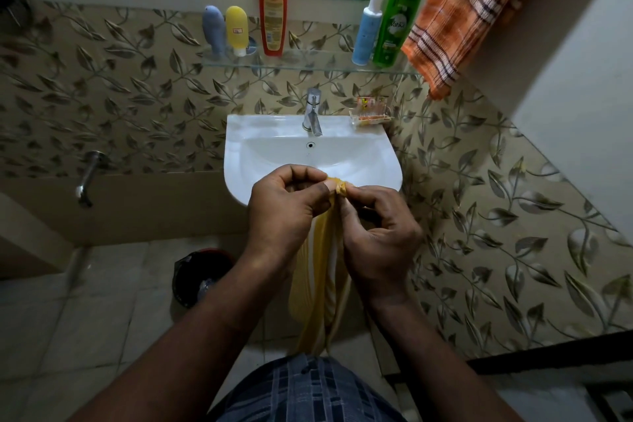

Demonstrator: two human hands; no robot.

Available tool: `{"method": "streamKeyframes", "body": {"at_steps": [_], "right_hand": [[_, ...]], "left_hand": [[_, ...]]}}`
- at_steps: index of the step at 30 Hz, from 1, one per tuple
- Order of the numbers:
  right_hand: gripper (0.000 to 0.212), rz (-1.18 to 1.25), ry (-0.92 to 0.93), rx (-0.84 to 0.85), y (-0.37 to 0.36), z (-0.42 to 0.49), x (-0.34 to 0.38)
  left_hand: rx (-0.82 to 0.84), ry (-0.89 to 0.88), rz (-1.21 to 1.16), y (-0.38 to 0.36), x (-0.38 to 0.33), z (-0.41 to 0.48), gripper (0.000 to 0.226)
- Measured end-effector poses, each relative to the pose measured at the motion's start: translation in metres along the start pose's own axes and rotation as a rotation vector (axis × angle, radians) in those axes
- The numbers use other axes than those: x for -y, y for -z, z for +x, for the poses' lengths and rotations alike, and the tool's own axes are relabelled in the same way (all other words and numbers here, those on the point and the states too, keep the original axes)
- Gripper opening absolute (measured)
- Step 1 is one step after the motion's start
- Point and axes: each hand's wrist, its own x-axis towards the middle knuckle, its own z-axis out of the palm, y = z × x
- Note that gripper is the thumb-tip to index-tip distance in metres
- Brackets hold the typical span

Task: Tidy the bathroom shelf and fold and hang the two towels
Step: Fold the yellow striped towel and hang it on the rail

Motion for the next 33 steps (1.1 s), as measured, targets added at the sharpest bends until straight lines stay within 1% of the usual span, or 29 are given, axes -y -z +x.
{"method": "streamKeyframes", "body": {"at_steps": [3, 9, 15, 19, 24, 28, 30, 33], "right_hand": [[0.012, 0.010, 0.002, 0.000, -0.002, 0.000, 0.000], [0.013, 0.010, 0.012, 0.000, -0.002, 0.002, -0.005], [0.013, 0.035, 0.001, -0.024, -0.005, 0.001, -0.005], [0.012, 0.046, 0.001, -0.027, -0.008, 0.001, -0.005], [0.012, 0.036, -0.005, -0.016, -0.007, 0.001, -0.006], [0.012, 0.039, -0.003, -0.017, -0.006, 0.000, -0.005], [0.013, 0.034, -0.004, -0.026, -0.006, 0.000, -0.004], [0.012, 0.028, -0.003, -0.039, -0.004, 0.002, -0.003]], "left_hand": [[0.012, 0.014, -0.017, 0.002, -0.001, 0.000, 0.011], [0.118, 0.087, -0.167, 0.006, 0.005, -0.003, 0.028], [0.050, 0.040, -0.199, 0.002, 0.012, -0.009, 0.017], [0.008, -0.058, -0.062, 0.002, 0.012, -0.007, 0.012], [-0.031, -0.199, 0.171, 0.003, 0.013, -0.006, 0.007], [-0.084, -0.310, 0.381, 0.003, 0.010, -0.008, 0.008], [-0.066, -0.350, 0.420, 0.003, 0.008, -0.009, 0.006], [0.011, -0.353, 0.386, 0.003, 0.006, -0.010, 0.010]]}}
